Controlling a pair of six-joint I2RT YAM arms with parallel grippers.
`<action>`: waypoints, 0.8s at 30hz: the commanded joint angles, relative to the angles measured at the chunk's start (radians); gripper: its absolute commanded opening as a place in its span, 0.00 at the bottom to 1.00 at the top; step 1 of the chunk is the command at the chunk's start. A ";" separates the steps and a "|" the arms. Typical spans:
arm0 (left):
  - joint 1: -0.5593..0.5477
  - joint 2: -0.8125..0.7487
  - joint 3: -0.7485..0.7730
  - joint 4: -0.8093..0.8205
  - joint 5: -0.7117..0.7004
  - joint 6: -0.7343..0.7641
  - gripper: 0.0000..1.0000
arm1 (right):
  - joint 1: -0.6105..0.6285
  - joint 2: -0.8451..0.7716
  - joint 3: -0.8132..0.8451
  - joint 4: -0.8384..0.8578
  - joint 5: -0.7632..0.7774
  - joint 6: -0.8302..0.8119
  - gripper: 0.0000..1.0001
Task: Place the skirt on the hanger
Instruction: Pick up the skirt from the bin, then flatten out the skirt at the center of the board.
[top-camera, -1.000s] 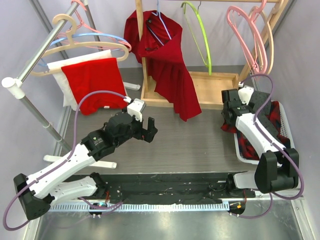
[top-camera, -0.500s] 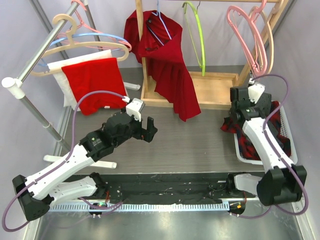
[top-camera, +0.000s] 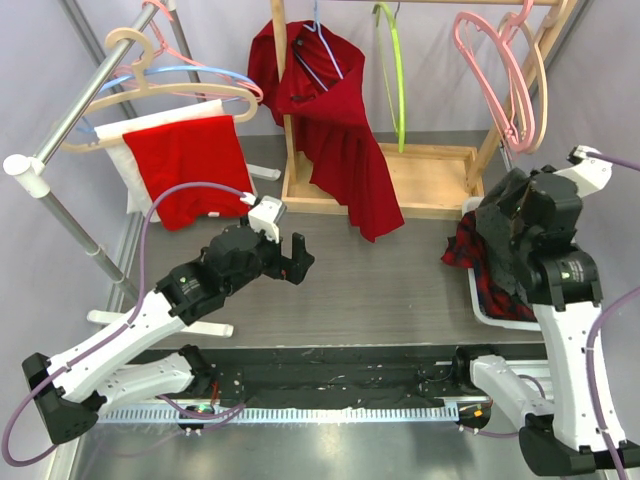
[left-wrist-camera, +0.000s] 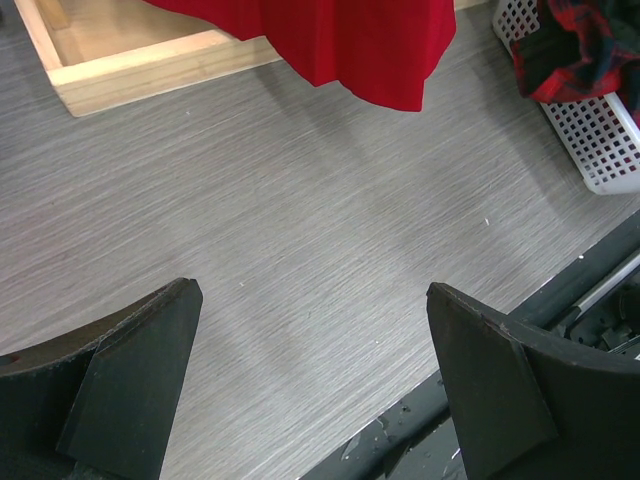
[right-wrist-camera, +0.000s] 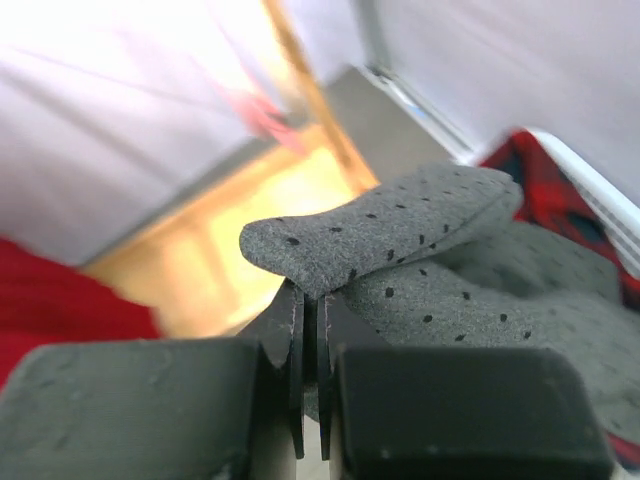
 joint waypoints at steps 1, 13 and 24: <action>-0.004 -0.022 0.004 0.054 -0.018 -0.008 1.00 | 0.000 0.001 0.180 0.038 -0.192 -0.045 0.01; -0.002 -0.018 0.025 0.047 -0.113 -0.027 1.00 | 0.000 0.182 0.645 0.120 -0.709 -0.078 0.01; -0.002 -0.018 0.019 0.054 -0.175 -0.048 1.00 | 0.001 0.299 0.823 0.326 -1.001 0.098 0.01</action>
